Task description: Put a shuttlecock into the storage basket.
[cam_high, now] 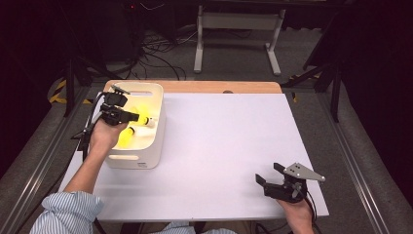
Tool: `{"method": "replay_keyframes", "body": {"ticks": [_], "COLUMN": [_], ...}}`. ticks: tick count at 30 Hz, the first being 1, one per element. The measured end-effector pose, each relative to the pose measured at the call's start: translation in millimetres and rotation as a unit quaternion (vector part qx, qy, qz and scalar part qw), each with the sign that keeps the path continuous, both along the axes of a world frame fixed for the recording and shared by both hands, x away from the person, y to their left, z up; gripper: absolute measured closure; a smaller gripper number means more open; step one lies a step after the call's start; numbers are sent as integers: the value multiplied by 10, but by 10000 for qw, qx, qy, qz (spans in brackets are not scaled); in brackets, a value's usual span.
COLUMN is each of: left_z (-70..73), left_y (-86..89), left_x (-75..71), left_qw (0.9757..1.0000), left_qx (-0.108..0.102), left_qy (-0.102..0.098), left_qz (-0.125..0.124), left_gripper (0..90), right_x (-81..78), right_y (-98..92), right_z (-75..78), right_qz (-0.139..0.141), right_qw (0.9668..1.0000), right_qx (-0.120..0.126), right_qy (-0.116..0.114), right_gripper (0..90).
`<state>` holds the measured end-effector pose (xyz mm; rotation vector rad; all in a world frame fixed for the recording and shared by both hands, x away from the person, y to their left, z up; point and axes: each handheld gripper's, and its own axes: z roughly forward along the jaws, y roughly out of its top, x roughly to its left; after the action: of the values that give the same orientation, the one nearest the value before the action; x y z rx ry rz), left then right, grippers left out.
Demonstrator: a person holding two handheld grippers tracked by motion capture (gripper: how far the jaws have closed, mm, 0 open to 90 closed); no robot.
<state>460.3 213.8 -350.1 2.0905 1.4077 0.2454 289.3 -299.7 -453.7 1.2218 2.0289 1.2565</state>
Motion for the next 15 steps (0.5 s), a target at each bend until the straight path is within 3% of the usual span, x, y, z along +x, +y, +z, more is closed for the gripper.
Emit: {"method": "replay_keyframes", "body": {"ticks": [7,15], "left_z": [26,63], "left_y": [13,6], "left_x": [-21,-53], "left_qw": [10000,9996], "left_qx": [-58,-84], "left_qy": [-75,-258], "left_qz": [26,91], "left_gripper": [785,609], "right_x": [0,1], "right_y": [4,6], "right_z": [0,0], "right_qz": [8,8], "right_qw": [10000,10000], "right_qx": [-3,-5], "right_qy": [-3,-4], "right_gripper": [169,169]}}
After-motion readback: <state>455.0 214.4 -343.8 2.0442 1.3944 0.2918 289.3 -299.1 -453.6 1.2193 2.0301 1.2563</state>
